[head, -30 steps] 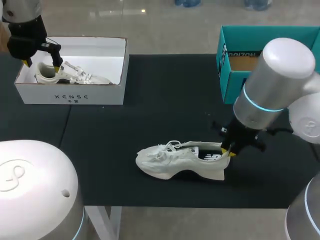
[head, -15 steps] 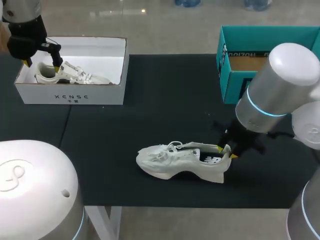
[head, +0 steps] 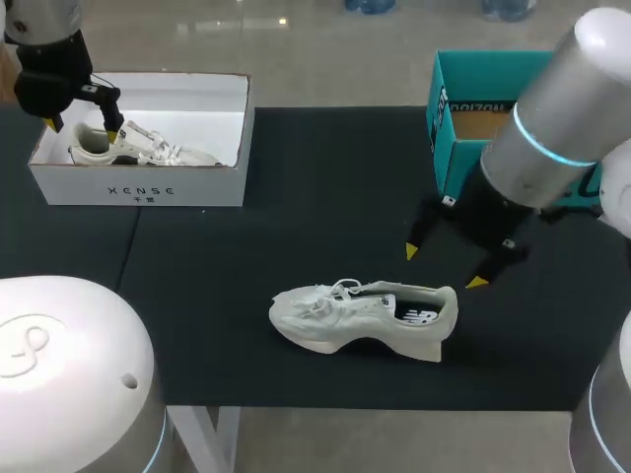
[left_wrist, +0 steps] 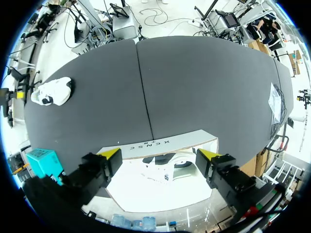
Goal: Take the shoe out of the shoebox, open the shoe tongue, remove and reinsert the insole, then place the shoe into the shoebox
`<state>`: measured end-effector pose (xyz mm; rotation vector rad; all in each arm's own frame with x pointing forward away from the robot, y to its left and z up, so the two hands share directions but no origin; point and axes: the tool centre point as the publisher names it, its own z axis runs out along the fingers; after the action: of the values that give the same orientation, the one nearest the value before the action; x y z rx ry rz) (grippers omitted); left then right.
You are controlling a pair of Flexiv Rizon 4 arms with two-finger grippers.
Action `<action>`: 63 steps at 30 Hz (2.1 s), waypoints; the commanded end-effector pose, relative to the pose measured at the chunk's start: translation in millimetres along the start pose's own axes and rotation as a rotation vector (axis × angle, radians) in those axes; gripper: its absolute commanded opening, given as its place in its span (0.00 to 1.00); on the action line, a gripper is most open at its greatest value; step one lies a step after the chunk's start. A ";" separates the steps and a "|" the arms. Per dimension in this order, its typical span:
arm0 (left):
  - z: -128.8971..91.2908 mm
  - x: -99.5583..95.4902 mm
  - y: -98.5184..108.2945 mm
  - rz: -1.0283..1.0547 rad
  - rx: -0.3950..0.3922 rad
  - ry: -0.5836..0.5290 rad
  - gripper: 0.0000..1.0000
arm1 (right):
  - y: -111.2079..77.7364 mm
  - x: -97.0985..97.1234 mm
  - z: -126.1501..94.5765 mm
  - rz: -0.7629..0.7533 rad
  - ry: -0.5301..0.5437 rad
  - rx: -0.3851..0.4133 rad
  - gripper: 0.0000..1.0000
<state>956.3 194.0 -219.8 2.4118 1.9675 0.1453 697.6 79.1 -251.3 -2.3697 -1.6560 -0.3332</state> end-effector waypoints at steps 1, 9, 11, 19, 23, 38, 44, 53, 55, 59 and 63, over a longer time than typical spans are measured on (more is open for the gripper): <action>0.0 0.2 -0.6 0.001 -0.002 0.001 1.00 | 11.3 -0.5 -3.5 -0.008 0.041 0.130 1.00; 0.0 0.2 -0.6 0.001 -0.002 0.001 1.00 | 11.3 -0.5 -3.5 -0.008 0.041 0.130 1.00; 0.0 0.2 -0.6 0.001 -0.002 0.001 1.00 | 11.3 -0.5 -3.5 -0.008 0.041 0.130 1.00; 0.0 0.2 -0.6 0.001 -0.002 0.001 1.00 | 11.3 -0.5 -3.5 -0.008 0.041 0.130 1.00; 0.0 0.2 -0.6 0.001 -0.002 0.001 1.00 | 11.3 -0.5 -3.5 -0.008 0.041 0.130 1.00; 0.0 0.2 -0.6 0.001 -0.002 0.001 1.00 | -6.9 -11.0 -5.7 -0.356 -0.251 0.002 1.00; 0.0 0.2 -0.6 0.001 -0.002 0.001 1.00 | -18.6 -35.3 -12.6 -0.583 -0.139 -0.113 1.00; 0.0 0.2 -0.6 0.001 -0.002 0.001 1.00 | -35.0 -73.3 -13.8 -0.891 0.067 0.098 1.00; 0.0 0.2 -0.6 0.001 -0.002 0.001 1.00 | -35.0 -73.3 -13.8 -0.891 0.067 0.098 1.00; 0.0 0.2 -0.6 0.001 -0.002 0.001 1.00 | -35.0 -73.3 -13.8 -0.891 0.067 0.098 1.00; 0.0 0.2 -0.6 0.001 -0.002 0.001 1.00 | -35.0 -73.3 -13.8 -0.891 0.067 0.098 1.00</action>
<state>956.3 194.0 -219.8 2.4118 1.9675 0.1453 642.2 30.5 -256.0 -1.4710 -2.6014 -0.3096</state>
